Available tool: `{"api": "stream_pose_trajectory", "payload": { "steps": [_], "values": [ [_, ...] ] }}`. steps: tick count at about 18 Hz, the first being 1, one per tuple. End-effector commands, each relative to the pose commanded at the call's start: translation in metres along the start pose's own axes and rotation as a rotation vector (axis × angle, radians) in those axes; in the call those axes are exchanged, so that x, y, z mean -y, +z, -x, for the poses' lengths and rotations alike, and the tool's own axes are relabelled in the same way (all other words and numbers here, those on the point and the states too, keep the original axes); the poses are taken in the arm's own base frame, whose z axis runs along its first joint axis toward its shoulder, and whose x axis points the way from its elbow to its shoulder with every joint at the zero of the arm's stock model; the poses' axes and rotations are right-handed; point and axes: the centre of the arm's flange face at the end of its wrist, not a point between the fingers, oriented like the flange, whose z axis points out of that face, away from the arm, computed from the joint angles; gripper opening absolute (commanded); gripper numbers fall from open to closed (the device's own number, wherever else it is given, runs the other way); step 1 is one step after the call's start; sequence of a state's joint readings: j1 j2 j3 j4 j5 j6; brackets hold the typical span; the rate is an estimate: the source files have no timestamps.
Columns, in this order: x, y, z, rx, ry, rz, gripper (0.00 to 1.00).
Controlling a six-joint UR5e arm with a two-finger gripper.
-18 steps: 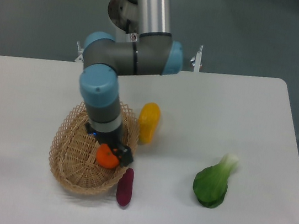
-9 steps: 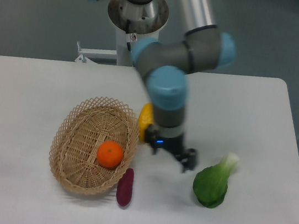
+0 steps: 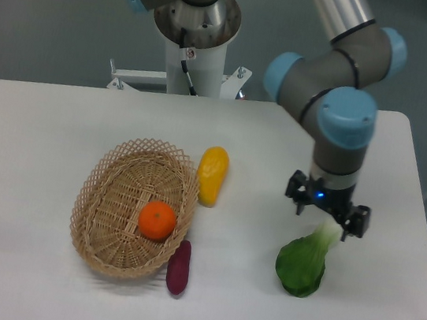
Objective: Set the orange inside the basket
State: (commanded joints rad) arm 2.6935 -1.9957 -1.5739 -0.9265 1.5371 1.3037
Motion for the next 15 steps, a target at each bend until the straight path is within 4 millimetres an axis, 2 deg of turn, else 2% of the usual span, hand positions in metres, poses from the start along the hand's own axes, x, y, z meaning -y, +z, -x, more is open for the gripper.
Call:
{"api": "stream_pose_trajectory", "payload": {
  "steps": [3, 15],
  "values": [
    [-0.0138, 0.0015, 0.0054, -0.001, -0.001, 0.011, 1.00],
    [-0.0126, 0.0033, 0.0033, 0.001, 0.002, 0.013, 1.00]
  ]
}}
